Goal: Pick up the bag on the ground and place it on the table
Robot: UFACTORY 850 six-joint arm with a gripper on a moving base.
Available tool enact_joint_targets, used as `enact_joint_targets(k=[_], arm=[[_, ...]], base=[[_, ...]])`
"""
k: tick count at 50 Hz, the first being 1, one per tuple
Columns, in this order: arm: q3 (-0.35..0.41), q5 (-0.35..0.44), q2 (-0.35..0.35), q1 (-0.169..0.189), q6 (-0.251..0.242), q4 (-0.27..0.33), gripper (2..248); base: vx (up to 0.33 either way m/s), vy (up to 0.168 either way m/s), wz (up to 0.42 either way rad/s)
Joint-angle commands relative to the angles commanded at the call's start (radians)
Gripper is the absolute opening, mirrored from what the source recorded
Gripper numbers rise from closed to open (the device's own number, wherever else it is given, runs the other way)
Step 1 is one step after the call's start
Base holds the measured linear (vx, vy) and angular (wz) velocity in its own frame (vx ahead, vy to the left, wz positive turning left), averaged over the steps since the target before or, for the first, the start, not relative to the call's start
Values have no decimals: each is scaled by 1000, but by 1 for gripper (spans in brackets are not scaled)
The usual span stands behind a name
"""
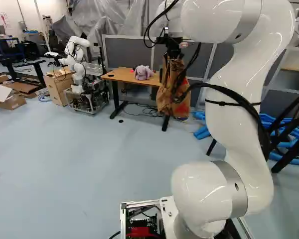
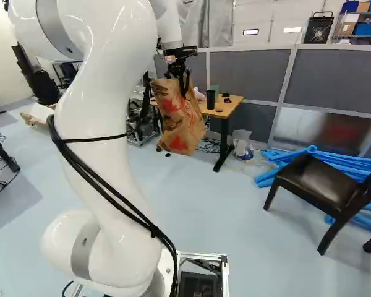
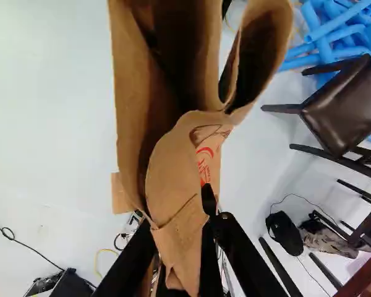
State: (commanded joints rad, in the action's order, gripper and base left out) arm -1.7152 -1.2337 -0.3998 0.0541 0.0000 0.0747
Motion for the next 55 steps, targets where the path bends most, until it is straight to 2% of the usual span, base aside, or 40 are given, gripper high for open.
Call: enact_joint_targets(k=[20,55], arm=[[0,0,0,0,0,0,25],[0,0,0,0,0,0,25]], base=[[239,93,-39],[260,155,-44]])
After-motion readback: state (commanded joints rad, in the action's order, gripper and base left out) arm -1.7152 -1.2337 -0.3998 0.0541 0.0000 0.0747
